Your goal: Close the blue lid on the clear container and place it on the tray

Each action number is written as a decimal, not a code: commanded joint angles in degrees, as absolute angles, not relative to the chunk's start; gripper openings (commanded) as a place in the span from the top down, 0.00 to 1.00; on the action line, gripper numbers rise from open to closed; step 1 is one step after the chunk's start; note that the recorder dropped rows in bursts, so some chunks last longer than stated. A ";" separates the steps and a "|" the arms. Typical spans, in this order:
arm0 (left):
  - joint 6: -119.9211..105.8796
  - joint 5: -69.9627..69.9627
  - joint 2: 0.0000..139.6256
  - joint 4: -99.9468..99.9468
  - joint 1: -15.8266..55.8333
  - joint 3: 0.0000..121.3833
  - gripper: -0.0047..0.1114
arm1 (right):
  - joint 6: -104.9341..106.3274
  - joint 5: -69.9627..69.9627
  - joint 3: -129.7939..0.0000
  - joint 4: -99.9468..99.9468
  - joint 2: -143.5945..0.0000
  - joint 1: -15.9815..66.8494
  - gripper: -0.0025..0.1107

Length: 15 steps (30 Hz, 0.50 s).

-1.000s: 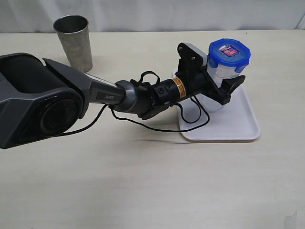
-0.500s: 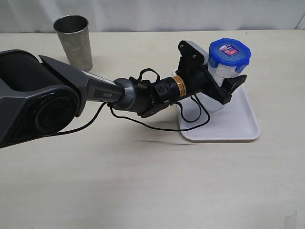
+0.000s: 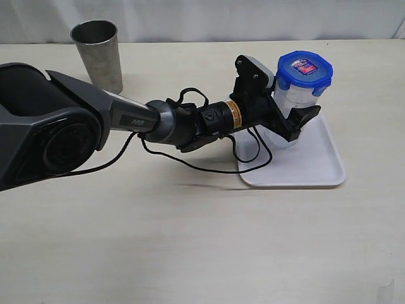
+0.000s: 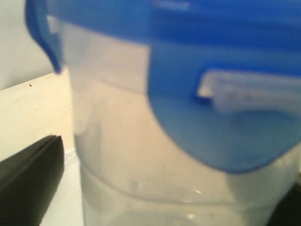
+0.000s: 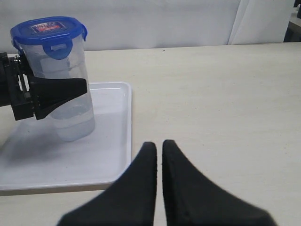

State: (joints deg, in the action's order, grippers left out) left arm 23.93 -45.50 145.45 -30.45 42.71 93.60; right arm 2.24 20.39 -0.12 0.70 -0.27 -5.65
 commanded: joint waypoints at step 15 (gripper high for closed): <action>25.97 -41.23 144.38 -35.18 41.72 93.36 0.21 | 2.18 19.75 0.00 0.77 0.00 -5.90 0.94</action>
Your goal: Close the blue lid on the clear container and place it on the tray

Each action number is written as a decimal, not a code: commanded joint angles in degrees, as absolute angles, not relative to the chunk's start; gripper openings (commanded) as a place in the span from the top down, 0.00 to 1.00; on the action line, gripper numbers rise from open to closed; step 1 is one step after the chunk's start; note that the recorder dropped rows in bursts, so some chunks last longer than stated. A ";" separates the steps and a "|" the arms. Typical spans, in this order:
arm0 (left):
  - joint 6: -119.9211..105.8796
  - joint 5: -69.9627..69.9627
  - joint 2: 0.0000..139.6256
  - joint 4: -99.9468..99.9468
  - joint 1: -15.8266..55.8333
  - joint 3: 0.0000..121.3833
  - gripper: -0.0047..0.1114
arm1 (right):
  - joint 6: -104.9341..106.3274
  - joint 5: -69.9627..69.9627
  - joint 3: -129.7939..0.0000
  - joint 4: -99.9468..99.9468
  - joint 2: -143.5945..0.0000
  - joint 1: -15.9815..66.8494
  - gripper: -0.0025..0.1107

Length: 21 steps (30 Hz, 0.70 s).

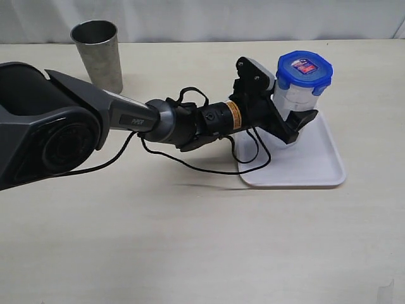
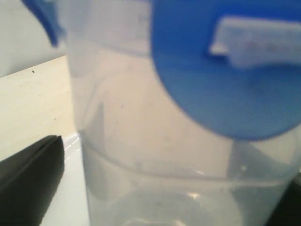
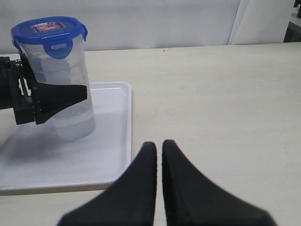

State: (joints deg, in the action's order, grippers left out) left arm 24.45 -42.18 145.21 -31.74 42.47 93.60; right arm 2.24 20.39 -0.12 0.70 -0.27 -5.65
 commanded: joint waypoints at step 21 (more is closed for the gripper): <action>36.59 -35.24 141.62 -52.17 39.74 93.36 0.21 | 2.18 19.75 0.00 0.77 0.00 -5.90 0.94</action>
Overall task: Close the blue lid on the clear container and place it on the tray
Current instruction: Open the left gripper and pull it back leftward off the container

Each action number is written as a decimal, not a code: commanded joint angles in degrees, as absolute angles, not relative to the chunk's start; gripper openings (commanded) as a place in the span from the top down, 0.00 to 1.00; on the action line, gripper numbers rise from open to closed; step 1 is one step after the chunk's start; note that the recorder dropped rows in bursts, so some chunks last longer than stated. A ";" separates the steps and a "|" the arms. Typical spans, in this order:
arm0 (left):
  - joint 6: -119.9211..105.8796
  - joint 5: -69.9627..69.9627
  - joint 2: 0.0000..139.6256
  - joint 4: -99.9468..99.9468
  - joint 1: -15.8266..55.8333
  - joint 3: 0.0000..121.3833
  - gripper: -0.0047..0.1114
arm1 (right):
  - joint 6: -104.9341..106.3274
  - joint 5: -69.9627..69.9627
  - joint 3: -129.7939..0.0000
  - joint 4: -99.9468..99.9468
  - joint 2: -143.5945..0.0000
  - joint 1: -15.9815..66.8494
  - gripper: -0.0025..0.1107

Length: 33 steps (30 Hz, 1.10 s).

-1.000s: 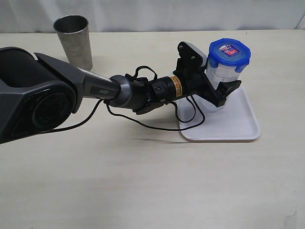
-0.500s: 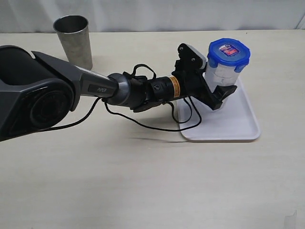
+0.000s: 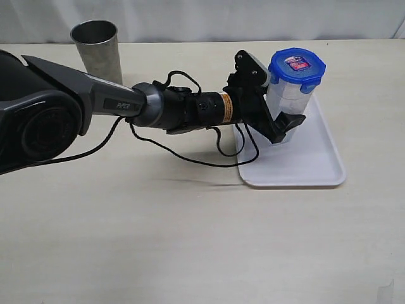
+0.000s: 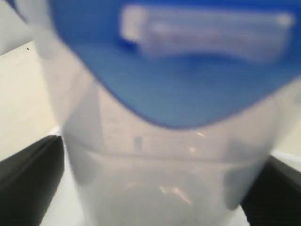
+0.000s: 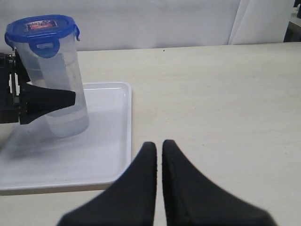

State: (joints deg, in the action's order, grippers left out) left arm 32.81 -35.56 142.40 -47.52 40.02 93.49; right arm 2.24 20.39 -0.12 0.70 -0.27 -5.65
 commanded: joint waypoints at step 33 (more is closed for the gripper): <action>64.59 -36.64 139.81 -87.81 31.45 93.36 0.21 | 2.18 19.75 0.00 0.77 0.00 -5.90 0.94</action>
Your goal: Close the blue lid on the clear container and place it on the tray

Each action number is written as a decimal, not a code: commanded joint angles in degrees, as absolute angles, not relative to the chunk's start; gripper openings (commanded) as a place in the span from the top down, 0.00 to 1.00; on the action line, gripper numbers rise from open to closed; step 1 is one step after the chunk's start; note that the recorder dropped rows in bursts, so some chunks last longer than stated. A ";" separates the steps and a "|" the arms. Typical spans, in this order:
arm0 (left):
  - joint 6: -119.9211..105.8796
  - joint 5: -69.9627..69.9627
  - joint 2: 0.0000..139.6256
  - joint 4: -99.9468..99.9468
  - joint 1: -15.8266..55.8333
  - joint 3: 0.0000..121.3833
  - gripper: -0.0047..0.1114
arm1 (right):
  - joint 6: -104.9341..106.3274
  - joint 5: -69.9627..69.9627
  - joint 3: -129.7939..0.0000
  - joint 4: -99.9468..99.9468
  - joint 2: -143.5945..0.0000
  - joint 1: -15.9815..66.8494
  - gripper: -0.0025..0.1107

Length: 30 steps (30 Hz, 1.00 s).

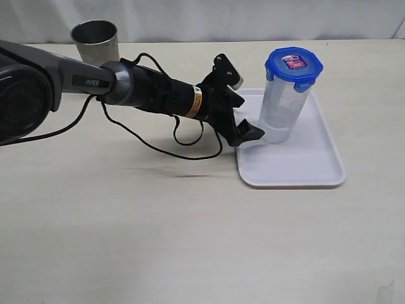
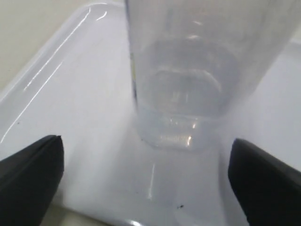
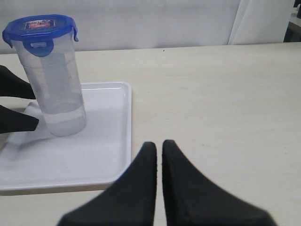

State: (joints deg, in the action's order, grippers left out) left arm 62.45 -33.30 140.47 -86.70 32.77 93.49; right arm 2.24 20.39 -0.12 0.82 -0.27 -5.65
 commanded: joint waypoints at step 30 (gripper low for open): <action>80.00 4.72 100.25 -99.95 28.65 64.21 0.96 | 2.18 19.75 0.00 0.77 0.00 -5.90 0.94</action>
State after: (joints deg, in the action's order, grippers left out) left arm 79.41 2.35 104.41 -100.22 28.69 67.02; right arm 2.24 20.39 -0.12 0.82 -0.27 -5.65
